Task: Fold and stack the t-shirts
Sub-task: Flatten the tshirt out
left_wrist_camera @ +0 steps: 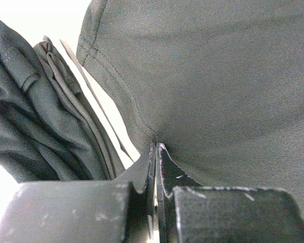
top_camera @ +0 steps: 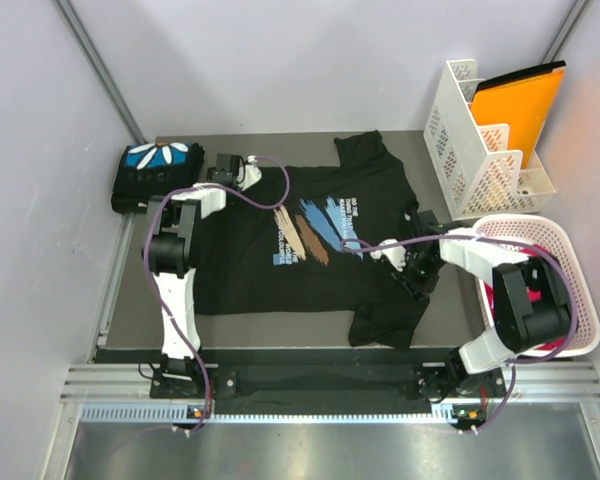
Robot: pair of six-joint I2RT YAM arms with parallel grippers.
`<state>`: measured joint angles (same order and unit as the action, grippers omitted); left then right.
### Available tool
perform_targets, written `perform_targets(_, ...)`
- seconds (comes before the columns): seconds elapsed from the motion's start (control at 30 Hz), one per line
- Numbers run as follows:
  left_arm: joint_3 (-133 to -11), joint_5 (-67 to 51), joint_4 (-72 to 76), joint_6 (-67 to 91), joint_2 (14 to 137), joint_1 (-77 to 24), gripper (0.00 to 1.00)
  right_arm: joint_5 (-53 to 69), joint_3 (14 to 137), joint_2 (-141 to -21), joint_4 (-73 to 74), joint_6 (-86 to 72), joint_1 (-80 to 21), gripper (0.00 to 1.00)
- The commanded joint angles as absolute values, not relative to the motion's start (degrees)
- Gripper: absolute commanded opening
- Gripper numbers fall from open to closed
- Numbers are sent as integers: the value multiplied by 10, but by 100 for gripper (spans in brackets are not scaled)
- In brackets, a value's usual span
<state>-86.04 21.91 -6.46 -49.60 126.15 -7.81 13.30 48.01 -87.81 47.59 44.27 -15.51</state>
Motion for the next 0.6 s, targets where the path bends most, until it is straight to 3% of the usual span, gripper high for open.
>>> perform_targets(0.0,-852,210,-54,-493,1240,-69,0,117,445,-874,526,437,-150,0)
perform_targets(0.13,-846,210,-53,-490,1232,-69,0,111,455,-858,517,430,-150,3)
perform_targets(0.17,-846,211,-53,-487,1228,-69,0,110,465,-847,515,429,-150,13)
perform_targets(0.37,-836,210,-54,-483,1203,-71,4,111,506,-791,525,446,-151,40)
perform_targets(0.57,-820,207,-60,-483,1161,-75,5,125,552,-780,553,459,-151,43)
